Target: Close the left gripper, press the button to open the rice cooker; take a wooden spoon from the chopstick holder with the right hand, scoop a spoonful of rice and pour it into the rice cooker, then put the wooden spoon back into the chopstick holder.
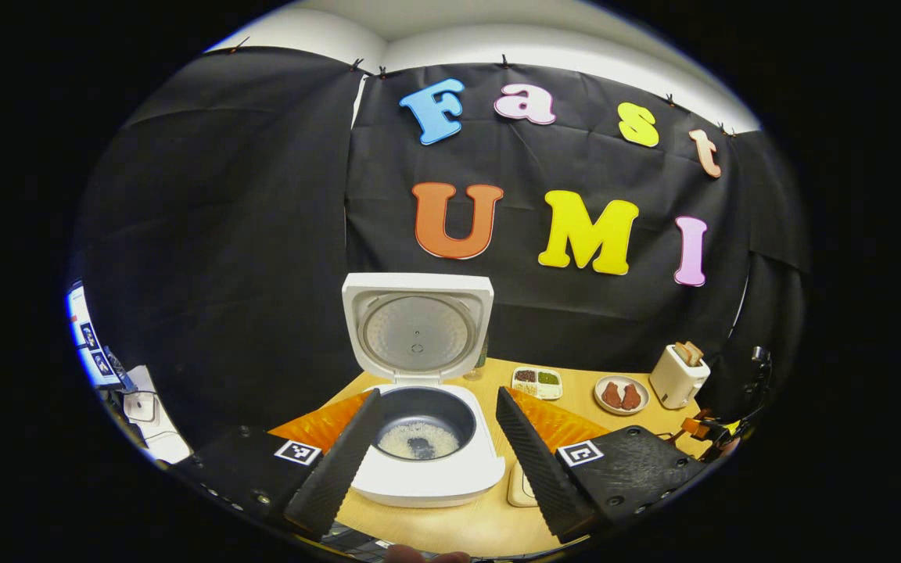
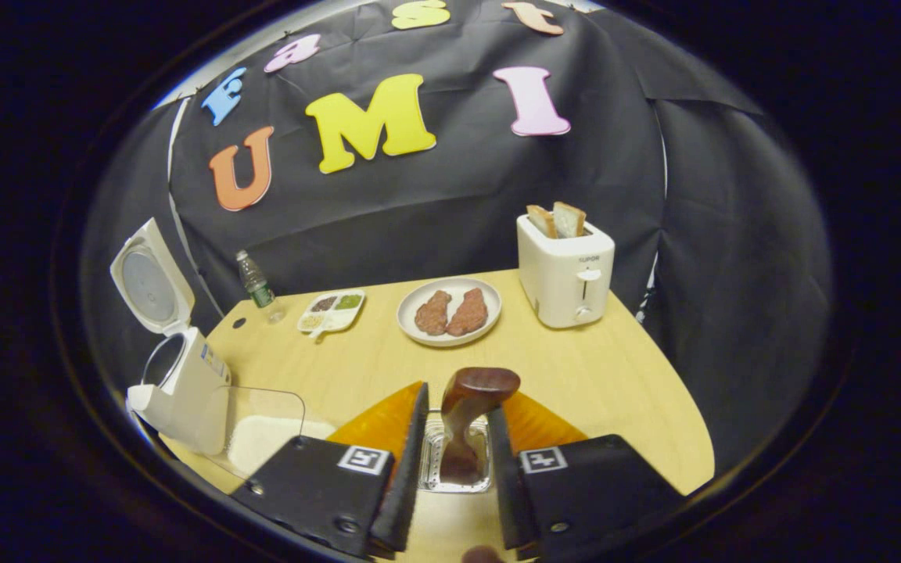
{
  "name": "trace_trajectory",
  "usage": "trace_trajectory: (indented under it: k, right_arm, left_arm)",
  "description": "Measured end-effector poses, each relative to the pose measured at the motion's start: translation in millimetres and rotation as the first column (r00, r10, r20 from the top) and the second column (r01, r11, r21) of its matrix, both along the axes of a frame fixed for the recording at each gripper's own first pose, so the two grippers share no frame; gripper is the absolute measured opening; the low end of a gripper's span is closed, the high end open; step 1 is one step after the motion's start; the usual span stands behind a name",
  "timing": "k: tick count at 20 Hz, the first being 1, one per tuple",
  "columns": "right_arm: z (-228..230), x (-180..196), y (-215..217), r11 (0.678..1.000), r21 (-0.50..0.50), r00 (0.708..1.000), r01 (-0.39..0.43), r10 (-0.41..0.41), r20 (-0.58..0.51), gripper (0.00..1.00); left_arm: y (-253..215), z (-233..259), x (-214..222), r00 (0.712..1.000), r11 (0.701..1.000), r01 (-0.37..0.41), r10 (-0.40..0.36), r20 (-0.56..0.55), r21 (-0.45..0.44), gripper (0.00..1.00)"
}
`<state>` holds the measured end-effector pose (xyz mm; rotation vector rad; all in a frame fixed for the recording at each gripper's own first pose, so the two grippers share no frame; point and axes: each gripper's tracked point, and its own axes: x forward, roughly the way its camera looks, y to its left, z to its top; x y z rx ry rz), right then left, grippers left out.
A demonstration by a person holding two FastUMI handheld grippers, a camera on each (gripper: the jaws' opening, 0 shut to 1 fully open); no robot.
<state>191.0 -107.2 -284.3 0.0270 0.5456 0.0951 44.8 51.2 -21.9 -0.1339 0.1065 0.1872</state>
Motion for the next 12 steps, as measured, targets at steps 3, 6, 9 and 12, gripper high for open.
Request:
trace_trajectory:
  k: [3, 6, 9, 12]
  right_arm:
    - [47, -5, -13, 0.999, -0.024, 0.996, 0.033, -0.031, 0.084, 0.65]
    - [97, -10, -26, 0.996, -0.063, 0.982, 0.056, -0.044, 0.183, 0.67]
    - [138, -21, -33, 0.992, -0.102, 0.967, 0.068, -0.04, 0.252, 0.67]
    - [162, -41, -31, 0.987, -0.147, 0.957, 0.058, -0.013, 0.29, 1.0]
  left_arm:
    - [11, 36, 13, 0.998, 1.0, 0.001, -0.001, 0.055, -0.001, 0.94]
    - [22, 60, 40, 0.999, 0.999, 0.027, -0.027, 0.04, -0.022, 0.94]
    - [30, 74, 79, 0.997, 0.996, 0.069, -0.072, -0.037, -0.06, 0.94]
    - [44, 79, 121, 0.988, 0.991, 0.091, -0.102, -0.119, -0.096, 0.94]
